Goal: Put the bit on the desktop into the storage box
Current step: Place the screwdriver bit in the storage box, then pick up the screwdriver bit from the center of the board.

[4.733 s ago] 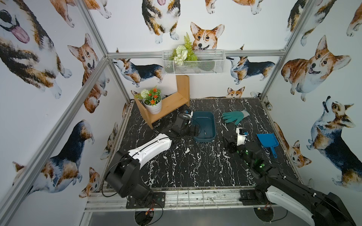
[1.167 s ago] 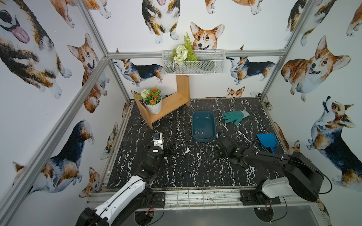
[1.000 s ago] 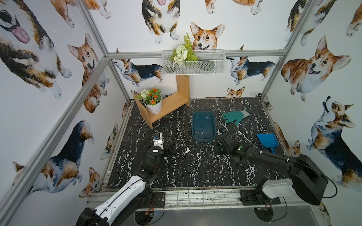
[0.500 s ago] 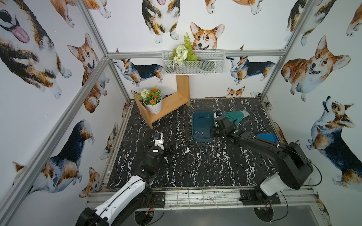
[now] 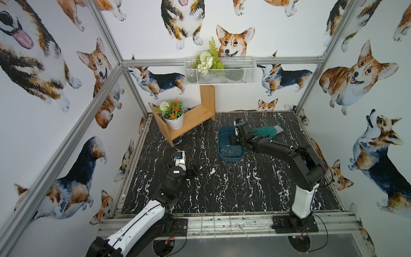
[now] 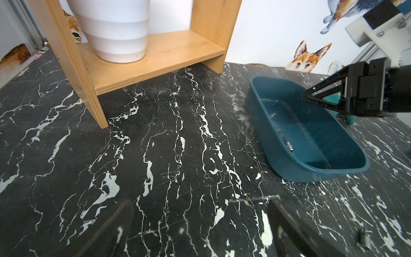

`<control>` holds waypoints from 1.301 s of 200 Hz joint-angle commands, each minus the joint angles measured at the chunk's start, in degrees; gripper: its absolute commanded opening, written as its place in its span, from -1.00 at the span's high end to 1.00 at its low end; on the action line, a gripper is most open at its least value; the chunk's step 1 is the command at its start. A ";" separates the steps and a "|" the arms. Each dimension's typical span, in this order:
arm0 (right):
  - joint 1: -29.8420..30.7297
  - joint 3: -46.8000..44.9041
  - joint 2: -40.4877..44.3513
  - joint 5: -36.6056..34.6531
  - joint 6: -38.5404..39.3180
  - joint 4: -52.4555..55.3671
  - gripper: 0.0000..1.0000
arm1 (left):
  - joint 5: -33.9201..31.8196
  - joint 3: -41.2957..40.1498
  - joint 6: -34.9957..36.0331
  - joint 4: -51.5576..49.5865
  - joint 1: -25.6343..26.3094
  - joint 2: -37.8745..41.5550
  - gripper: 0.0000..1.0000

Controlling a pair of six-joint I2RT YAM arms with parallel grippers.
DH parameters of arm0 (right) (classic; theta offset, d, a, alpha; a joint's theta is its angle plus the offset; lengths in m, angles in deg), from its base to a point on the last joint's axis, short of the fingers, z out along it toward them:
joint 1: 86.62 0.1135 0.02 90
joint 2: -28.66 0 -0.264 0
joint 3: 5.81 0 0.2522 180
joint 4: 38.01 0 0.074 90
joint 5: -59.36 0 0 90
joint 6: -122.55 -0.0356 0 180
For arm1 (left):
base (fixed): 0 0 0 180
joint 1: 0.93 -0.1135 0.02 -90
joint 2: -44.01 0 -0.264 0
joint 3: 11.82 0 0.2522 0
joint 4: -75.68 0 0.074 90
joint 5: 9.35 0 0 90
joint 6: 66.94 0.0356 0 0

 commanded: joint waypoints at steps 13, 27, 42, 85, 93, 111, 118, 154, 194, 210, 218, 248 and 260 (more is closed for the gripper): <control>0.00 -3.17 4.77 2.25 0.94 1.31 -0.15 | 0.31 -0.23 0.82 1.95 -0.09 0.22 -0.99; 0.18 -6.41 8.38 2.76 0.86 1.96 -0.15 | 0.49 -0.31 0.77 1.99 -0.09 0.33 -0.99; 0.64 -10.07 12.53 2.70 0.69 2.71 -0.16 | 0.57 -0.32 0.72 2.04 -0.09 0.48 -1.00; 4.67 -19.66 23.33 -1.06 -1.17 7.17 -0.16 | 1.03 -0.66 0.31 2.04 -0.09 1.49 -0.99; 5.65 -21.21 25.04 -1.79 -2.11 8.27 -0.16 | 1.03 -0.67 0.28 2.04 -0.09 1.67 -0.99; 7.81 -24.57 28.22 -2.42 -4.53 10.21 -0.16 | 0.97 -0.80 0.22 1.91 -0.09 2.06 -1.00; 8.51 -26.01 29.44 -2.44 -5.70 10.79 -0.16 | 0.77 -0.87 0.21 1.93 -0.09 2.17 -0.99; 11.12 -32.11 33.88 -2.11 -10.29 13.34 -0.15 | 0.49 -1.02 0.22 2.09 -0.09 2.12 -0.99; 12.64 -35.20 35.20 -1.50 -12.91 13.71 -0.13 | 0.49 -0.93 0.22 2.04 -0.09 1.89 -1.00; 12.87 -35.24 34.55 -1.04 -13.59 13.38 -0.13 | 0.40 -0.96 0.21 2.04 -0.09 2.07 -0.99; 12.91 -35.22 34.13 -0.80 -13.94 12.89 -0.12 | 0.31 -1.01 0.22 2.04 -0.09 2.07 -1.00; 12.95 -35.12 31.55 0.75 -15.19 10.33 -0.09 | 0.40 -1.00 0.22 2.04 -0.09 1.98 -0.99; 13.04 -35.03 30.41 1.58 -15.83 8.97 -0.07 | 0.39 -0.98 0.19 2.04 -0.09 1.91 -1.00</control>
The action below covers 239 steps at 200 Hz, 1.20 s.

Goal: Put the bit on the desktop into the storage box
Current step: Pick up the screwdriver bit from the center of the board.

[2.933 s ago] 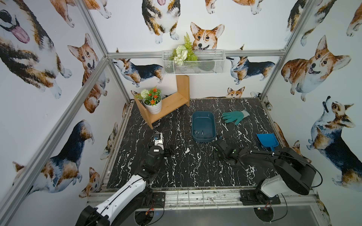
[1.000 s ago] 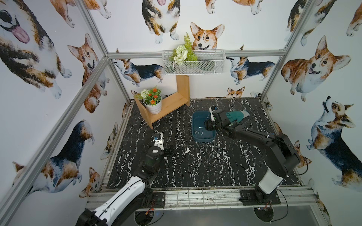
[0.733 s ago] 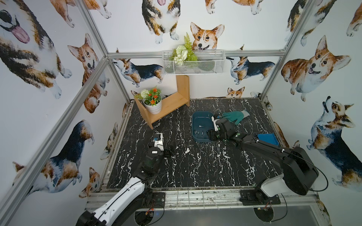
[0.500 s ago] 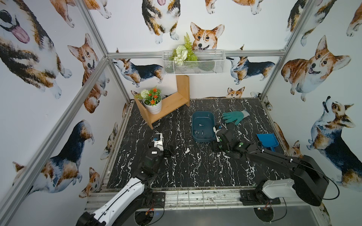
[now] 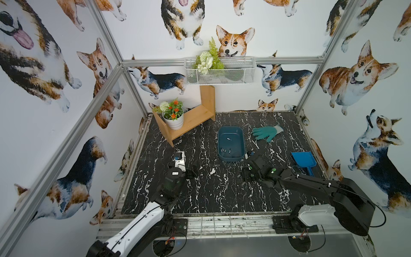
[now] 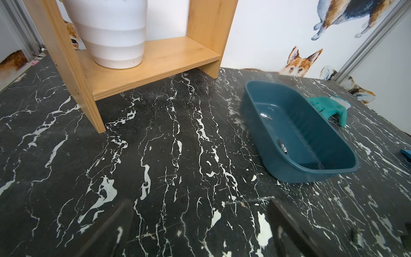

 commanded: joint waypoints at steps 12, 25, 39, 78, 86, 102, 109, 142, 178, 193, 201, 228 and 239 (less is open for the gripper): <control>0.15 0.25 -2.56 2.29 -2.92 -4.36 -0.06 | -0.48 -0.01 -0.14 1.26 -0.09 -0.13 -1.00; 0.15 0.59 -3.69 2.51 -3.54 -5.07 -0.05 | -0.39 -0.02 -0.07 1.26 -0.09 -0.14 -1.00; 0.19 0.97 -4.74 2.80 -3.97 -5.74 -0.04 | -0.39 -0.03 -0.07 1.25 -0.09 -0.13 -1.00; 0.16 1.79 -7.74 4.14 -4.77 -7.27 0.01 | -0.39 -0.02 -0.07 1.26 -0.09 -0.06 -1.00; 0.13 1.86 -8.26 4.32 -4.91 -7.43 0.02 | -0.39 -0.01 -0.07 1.17 -0.09 0.00 -1.00; 0.23 1.96 -9.03 4.54 -5.00 -7.79 0.04 | -0.39 -0.01 -0.08 1.10 -0.09 -0.05 -0.99; 0.30 1.97 -9.30 4.62 -5.00 -7.93 0.06 | -0.39 0.04 -0.07 1.12 -0.09 0.04 -1.00; 0.37 1.96 -10.36 4.59 -4.99 -8.48 0.11 | -0.39 -0.02 -0.07 1.16 -0.09 -0.05 -0.99; 0.35 2.36 -11.81 4.21 -4.71 -8.50 0.15 | -0.40 -0.02 -0.08 1.17 -0.05 -0.06 -0.99; 0.33 2.56 -12.40 3.93 -4.60 -8.34 0.16 | -0.39 -0.01 -0.07 1.17 -0.09 -0.01 -0.99; 0.31 2.66 -12.68 3.76 -4.56 -8.27 0.16 | -0.38 -0.01 -0.10 1.17 -0.09 0.05 -1.00; 0.35 3.68 -14.11 2.90 -4.05 -7.15 0.21 | -0.30 -0.10 -0.15 1.61 -0.09 -0.30 -0.99; 0.40 4.26 -14.65 2.38 -3.89 -6.39 0.24 | -0.55 -0.07 -0.15 1.61 -0.09 -0.65 -1.00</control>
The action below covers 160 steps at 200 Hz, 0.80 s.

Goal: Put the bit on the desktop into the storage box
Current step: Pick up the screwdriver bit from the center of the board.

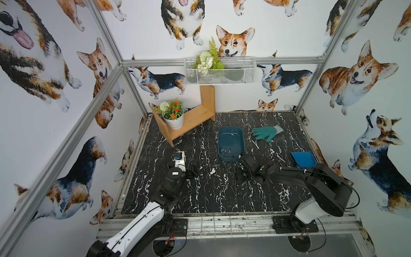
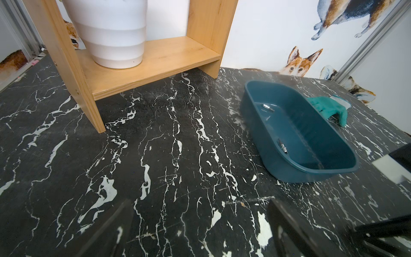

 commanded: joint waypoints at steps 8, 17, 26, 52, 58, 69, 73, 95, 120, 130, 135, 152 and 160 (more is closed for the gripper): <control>0.15 1.25 -1.48 -1.99 0.73 1.79 0.26 | -0.65 0.01 -0.16 1.63 -0.09 -0.57 -1.00; 0.32 1.48 -1.74 -2.47 0.85 2.32 0.26 | -0.57 -0.01 -0.15 1.59 -0.09 -0.66 -1.00; 0.56 1.67 -2.09 -3.18 0.96 3.13 0.28 | -0.52 -0.03 -0.15 1.54 -0.08 -0.58 -0.99; 1.78 2.74 -3.35 -6.07 1.62 5.86 0.34 | -0.74 -0.11 -0.07 1.34 -0.09 0.12 -1.00; 2.21 3.18 -3.82 -6.80 1.82 6.74 0.38 | -0.74 -0.09 -0.07 1.34 -0.09 0.30 -0.99; 2.90 4.28 -4.90 -8.16 2.20 8.26 0.40 | -0.61 -0.06 -0.07 1.28 -0.05 0.43 -0.99; 3.19 4.58 -5.27 -8.69 2.36 8.76 0.42 | -0.57 -0.10 -0.11 1.26 -0.09 0.45 -1.00; 4.57 6.27 -7.14 -10.57 2.98 10.90 0.43 | -0.74 -0.03 -0.02 1.09 -0.09 0.49 -1.00; 5.49 7.03 -8.15 -11.04 3.28 12.07 0.46 | -0.65 -0.04 0.02 1.07 -0.09 0.56 -1.00; 5.75 7.21 -8.27 -11.16 3.27 12.75 0.46 | -0.65 -0.03 -0.09 1.08 -0.09 0.66 -0.99; 5.84 7.22 -8.19 -11.15 3.27 12.95 0.46 | -0.65 -0.02 -0.07 1.04 -0.07 0.65 -1.00; 6.01 7.14 -7.78 -11.21 3.34 13.91 0.46 | -0.57 -0.03 -0.07 1.08 -0.08 0.56 -1.00; 6.02 7.13 -7.57 -11.30 3.38 14.35 0.46 | -0.56 -0.03 -0.11 1.08 -0.09 0.59 -1.00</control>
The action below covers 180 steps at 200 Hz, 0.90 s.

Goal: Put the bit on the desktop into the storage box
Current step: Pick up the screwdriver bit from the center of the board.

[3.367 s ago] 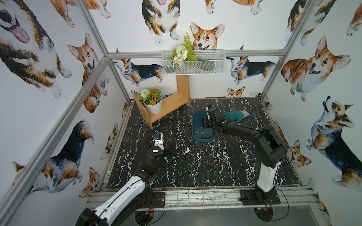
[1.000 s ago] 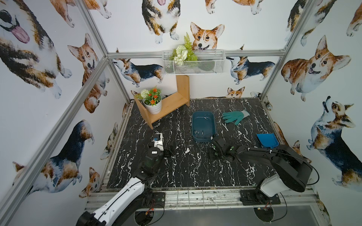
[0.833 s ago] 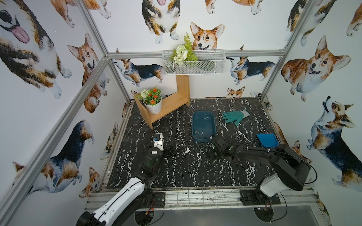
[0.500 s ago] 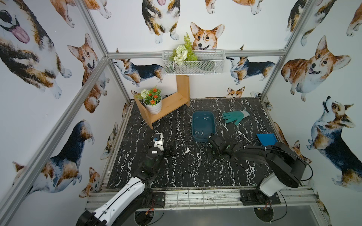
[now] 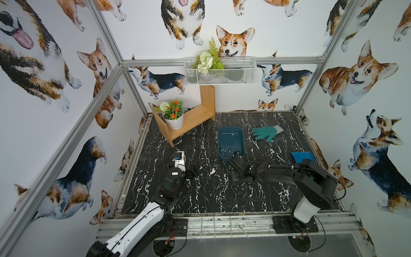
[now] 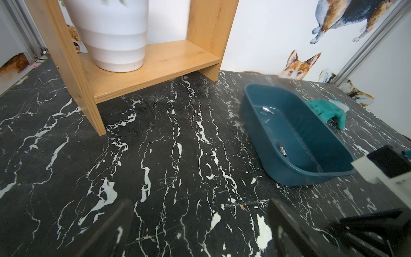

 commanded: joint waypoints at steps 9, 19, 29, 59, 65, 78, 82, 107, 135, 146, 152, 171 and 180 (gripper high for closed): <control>0.27 -0.46 0.13 2.04 0.21 8.66 0.46 | -0.35 -0.03 -0.01 0.75 -0.09 0.04 -0.99; 0.36 -0.46 0.42 2.04 0.25 9.10 0.45 | -0.35 -0.04 0.02 0.75 -0.09 0.02 -1.00; 0.36 -0.46 0.77 2.23 0.30 9.43 0.46 | -0.35 -0.02 0.02 0.75 -0.09 0.09 -0.99; 0.45 -0.96 1.58 2.63 0.19 9.43 0.46 | -0.35 -0.03 -0.02 0.75 -0.09 0.08 -1.00; 0.47 -1.07 1.60 2.58 0.21 9.27 0.47 | -0.35 -0.04 0.00 0.75 -0.09 0.04 -1.00; 0.45 -1.09 1.43 2.63 0.36 9.17 0.52 | -0.35 -0.03 0.02 0.75 -0.09 0.07 -0.99; 0.45 -1.01 1.23 2.67 0.38 9.21 0.53 | -0.35 -0.04 0.02 0.75 -0.09 0.06 -0.99; 0.45 -0.98 0.81 2.94 0.79 8.60 0.60 | -0.43 -0.04 -0.02 0.67 -0.09 0.08 -0.99; 0.45 -0.54 1.26 3.31 1.11 8.60 0.66 | -0.44 -0.03 0.02 0.67 -0.09 0.03 -1.00; 0.45 -0.46 1.82 3.45 1.14 8.60 0.68 | -0.47 -0.02 0.02 0.66 -0.09 0.03 -0.99; 0.45 -0.46 2.26 3.59 1.15 8.52 0.68 | -0.43 -0.04 0.02 0.69 -0.09 0.06 -0.99; 0.45 -0.22 4.01 4.08 1.30 8.51 0.69 | -0.43 -0.10 0.02 0.75 -0.09 -0.01 -0.99; 0.50 -0.03 4.94 4.34 1.48 8.51 0.70 | -0.44 -0.08 0.02 0.82 -0.08 -0.01 -1.00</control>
